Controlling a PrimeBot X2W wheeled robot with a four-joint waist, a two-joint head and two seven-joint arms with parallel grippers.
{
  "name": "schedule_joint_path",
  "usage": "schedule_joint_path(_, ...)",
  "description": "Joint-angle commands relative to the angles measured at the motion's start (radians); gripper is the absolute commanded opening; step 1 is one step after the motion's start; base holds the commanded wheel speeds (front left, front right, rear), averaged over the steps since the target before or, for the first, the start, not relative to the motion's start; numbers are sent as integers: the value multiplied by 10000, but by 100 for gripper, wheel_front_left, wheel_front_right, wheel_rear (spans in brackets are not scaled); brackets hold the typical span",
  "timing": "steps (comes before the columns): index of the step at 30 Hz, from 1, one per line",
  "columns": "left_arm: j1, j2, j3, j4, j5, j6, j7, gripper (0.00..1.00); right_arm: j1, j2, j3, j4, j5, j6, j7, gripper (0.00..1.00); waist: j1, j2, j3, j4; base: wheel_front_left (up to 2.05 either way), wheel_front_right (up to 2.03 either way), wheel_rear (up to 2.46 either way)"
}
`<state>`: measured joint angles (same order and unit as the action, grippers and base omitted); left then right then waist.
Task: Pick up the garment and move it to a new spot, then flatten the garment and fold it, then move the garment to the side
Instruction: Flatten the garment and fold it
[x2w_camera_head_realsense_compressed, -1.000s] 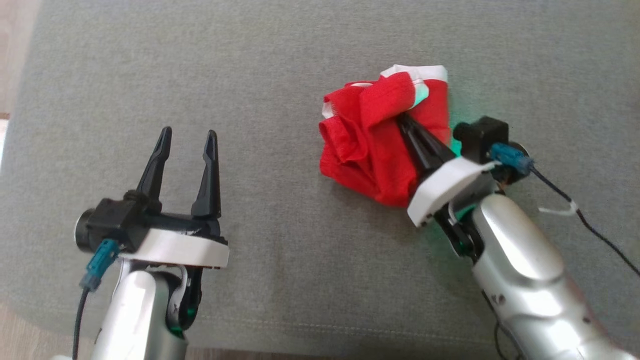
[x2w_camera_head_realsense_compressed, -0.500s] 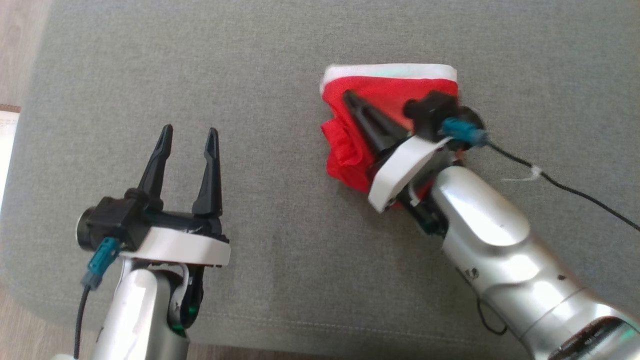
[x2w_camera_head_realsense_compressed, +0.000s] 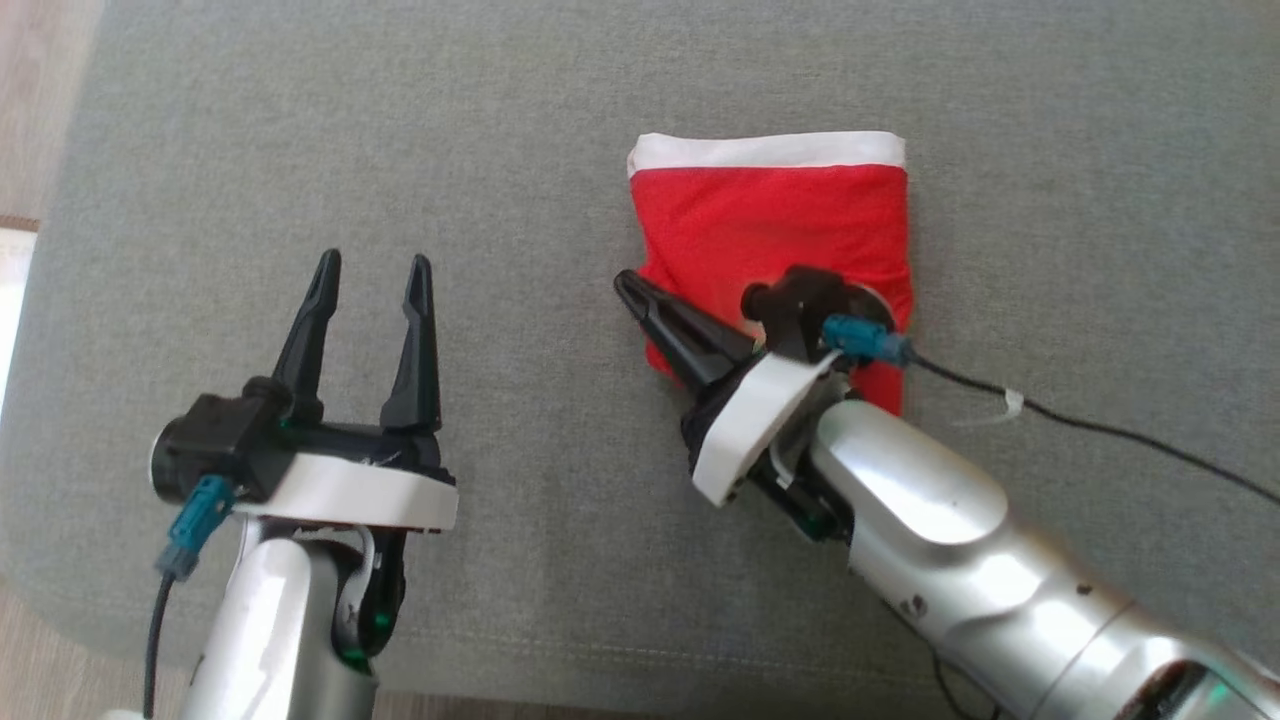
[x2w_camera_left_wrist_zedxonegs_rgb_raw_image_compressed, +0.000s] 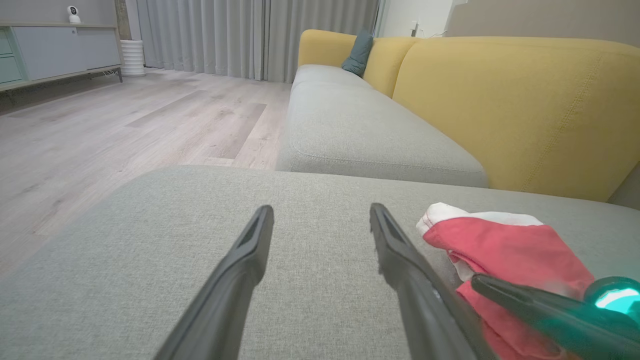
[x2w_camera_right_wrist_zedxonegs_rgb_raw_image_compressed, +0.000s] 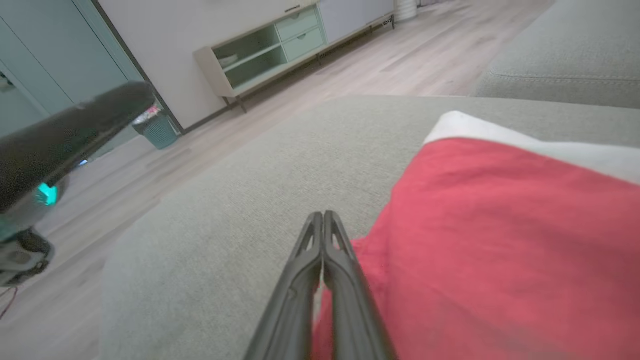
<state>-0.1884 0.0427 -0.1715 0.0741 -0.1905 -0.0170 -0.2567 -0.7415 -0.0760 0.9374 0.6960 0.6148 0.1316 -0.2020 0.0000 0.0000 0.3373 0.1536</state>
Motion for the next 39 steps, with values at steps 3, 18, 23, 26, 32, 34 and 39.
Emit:
schedule_joint_path(3, -34, 78, 495, -360, 21, 64, -51, 100, 573, 112, -325, -954, 10, -9, -431, 0, 0, 0, -186, -244, 0, 0, 0)
schedule_joint_path(18, 291, 187, 852, -426, 404, -49, -51, 100, 3521, -1107, -5962, -3665, -2083, -9, -508, 100, 0, 0, -545, -1180, 0, 0, 0)
schedule_joint_path(23, 409, 290, 994, -398, 464, -48, -51, 100, 4494, -984, -7553, -4906, -2780, -9, -51, 100, 0, 0, -675, -1418, 0, 0, 0)
schedule_joint_path(26, 525, 368, 1053, -348, 489, -53, -51, 100, 4991, -801, -8181, -5676, -3072, -9, 302, 100, 0, 0, -813, -1546, 0, 0, 0)
schedule_joint_path(32, 852, 451, 1084, -234, 523, -13, -51, 100, 5812, -531, -8636, -6761, -3329, -9, 965, 100, 0, 0, -1289, -1719, 0, 0, 0)
schedule_joint_path(34, 985, 481, 1091, -189, 523, 4, -51, 100, 6069, -478, -8731, -6983, -3353, -9, 1133, 100, 0, 0, -1478, -1755, 0, 0, 0)
schedule_joint_path(39, 1369, 538, 1079, -145, 543, 97, -24, 100, 6678, -369, -8857, -7385, -3382, -9, 1467, 100, 0, 0, -1934, -1782, 0, 0, 0)
